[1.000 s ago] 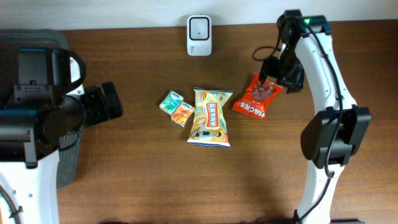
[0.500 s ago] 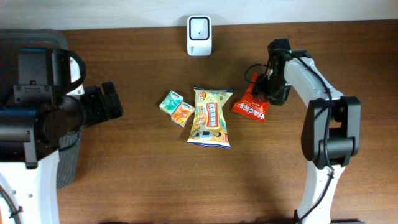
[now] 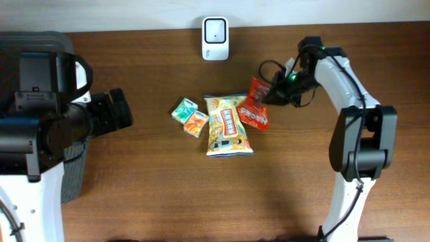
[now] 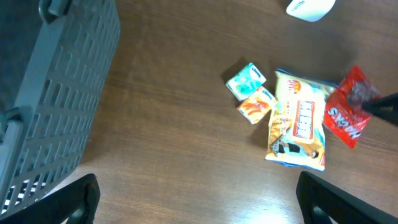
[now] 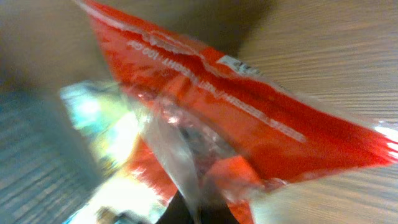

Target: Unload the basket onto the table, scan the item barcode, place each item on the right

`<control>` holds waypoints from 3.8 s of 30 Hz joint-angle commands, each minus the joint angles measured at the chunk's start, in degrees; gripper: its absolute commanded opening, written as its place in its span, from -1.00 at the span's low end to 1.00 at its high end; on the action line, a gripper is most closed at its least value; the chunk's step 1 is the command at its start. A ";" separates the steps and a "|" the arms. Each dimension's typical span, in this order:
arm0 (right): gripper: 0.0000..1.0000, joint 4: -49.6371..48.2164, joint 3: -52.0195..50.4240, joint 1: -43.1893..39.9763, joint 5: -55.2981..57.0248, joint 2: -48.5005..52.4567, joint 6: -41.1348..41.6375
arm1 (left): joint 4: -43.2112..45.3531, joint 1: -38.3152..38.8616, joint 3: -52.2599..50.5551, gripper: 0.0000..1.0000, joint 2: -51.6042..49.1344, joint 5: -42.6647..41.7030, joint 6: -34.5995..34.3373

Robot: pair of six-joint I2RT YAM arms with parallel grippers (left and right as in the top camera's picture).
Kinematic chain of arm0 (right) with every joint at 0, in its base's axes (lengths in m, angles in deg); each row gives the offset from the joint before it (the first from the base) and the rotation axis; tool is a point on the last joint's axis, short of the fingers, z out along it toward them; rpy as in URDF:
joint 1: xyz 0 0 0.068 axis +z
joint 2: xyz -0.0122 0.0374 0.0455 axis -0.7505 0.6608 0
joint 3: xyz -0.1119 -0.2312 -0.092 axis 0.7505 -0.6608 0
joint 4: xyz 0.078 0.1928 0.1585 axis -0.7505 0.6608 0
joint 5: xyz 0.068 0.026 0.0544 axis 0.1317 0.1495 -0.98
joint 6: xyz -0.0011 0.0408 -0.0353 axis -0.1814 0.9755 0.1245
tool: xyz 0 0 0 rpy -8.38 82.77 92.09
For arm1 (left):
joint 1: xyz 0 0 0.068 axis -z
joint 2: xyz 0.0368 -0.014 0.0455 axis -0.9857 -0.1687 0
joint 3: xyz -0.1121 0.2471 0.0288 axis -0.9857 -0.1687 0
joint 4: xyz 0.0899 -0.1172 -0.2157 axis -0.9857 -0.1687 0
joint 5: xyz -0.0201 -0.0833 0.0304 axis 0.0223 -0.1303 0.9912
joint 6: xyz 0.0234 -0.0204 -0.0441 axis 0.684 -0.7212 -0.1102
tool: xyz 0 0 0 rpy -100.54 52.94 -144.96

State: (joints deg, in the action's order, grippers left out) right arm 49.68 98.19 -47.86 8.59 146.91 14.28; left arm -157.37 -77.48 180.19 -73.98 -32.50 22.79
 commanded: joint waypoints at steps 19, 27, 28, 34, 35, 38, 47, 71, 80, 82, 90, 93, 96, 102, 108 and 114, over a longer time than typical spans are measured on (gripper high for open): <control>-0.15 5.09 2.40 2.38 -2.69 -1.51 -15.02 | -0.07 -0.26 0.35 0.98 0.07 -0.20 0.04; 0.96 4.50 2.69 16.22 23.39 -3.13 -26.51 | -0.07 -0.26 0.35 0.98 0.07 -0.20 0.04; 0.98 3.91 2.69 17.70 26.45 -2.91 -26.51 | -0.07 -0.26 0.35 0.98 0.07 -0.22 0.04; 0.97 -0.72 2.69 23.56 29.94 -1.38 -26.49 | -0.07 -0.26 0.35 0.98 0.07 -0.20 0.04; 0.96 -1.33 2.69 23.80 29.94 -1.07 -26.49 | -0.07 -0.26 0.35 0.98 0.07 -0.20 0.04; 0.94 -2.51 2.56 23.96 29.94 0.57 -26.49 | -0.07 -0.26 0.35 0.98 0.07 -0.22 0.04; 0.49 -2.73 2.25 23.96 28.87 4.15 -24.76 | -0.07 -0.26 0.35 0.99 0.07 -0.22 0.04; -0.92 4.94 17.07 4.79 -37.29 3.39 20.15 | -0.07 -0.26 0.35 0.99 0.07 -0.20 0.04; -0.92 11.93 17.07 5.27 -46.16 3.39 25.24 | -0.07 -0.26 0.35 0.98 0.07 -0.20 0.04; -0.92 11.93 17.07 5.55 -46.18 3.39 25.18 | -0.07 -0.26 0.35 0.98 0.07 -0.20 0.04; -0.92 10.69 17.07 7.91 -46.21 3.26 16.83 | -0.07 -0.26 0.35 0.98 0.07 -0.20 0.04; -0.92 12.55 17.07 9.44 -46.21 3.06 15.91 | -0.07 -0.26 0.35 0.98 0.07 -0.20 0.04; -0.92 15.41 17.07 10.71 -46.21 2.40 15.89 | -0.07 -0.26 0.35 0.98 0.07 -0.20 0.04; -0.92 15.47 17.07 12.04 -46.21 0.68 14.62 | -0.07 -0.26 0.35 0.98 0.07 -0.20 0.04; -0.92 15.37 17.27 12.02 -46.21 0.37 10.14 | -0.07 -0.26 0.35 0.98 0.07 -0.20 0.04; -0.92 15.32 17.27 12.02 -46.21 0.37 10.12 | -0.07 -0.26 0.35 0.98 0.07 -0.20 0.04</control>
State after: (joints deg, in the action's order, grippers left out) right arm 65.01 114.16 -36.06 -34.29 150.52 25.91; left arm -157.37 -77.48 180.19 -73.98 -32.50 22.79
